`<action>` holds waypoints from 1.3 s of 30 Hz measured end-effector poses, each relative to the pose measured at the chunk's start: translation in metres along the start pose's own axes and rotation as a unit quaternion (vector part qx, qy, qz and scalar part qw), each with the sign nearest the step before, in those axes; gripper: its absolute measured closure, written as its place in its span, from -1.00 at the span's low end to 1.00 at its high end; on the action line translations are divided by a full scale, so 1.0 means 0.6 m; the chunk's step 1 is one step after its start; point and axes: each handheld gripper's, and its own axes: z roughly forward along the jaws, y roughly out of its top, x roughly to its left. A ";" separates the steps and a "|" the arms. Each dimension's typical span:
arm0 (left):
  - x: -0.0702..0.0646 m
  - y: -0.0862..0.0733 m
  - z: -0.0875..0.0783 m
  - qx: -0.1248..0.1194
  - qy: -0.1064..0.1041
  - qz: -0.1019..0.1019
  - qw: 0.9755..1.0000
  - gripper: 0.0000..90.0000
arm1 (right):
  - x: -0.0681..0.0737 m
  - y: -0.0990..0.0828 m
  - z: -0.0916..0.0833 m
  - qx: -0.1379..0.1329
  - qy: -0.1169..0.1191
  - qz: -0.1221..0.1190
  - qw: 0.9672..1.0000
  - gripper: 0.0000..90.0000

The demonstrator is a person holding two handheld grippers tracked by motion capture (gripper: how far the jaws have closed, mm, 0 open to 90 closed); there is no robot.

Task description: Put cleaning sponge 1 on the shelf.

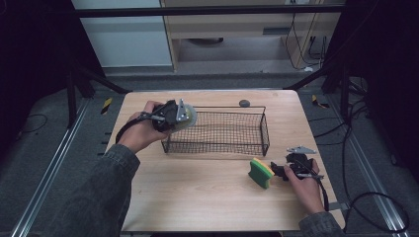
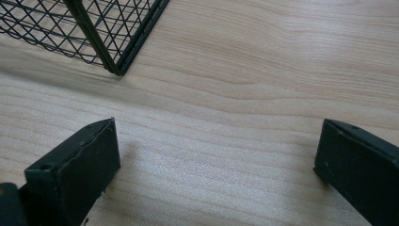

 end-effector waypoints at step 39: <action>-0.019 0.018 0.032 0.010 -0.031 0.018 0.999 0.56 | -0.001 0.003 0.002 0.000 0.004 -0.004 1.000 -0.98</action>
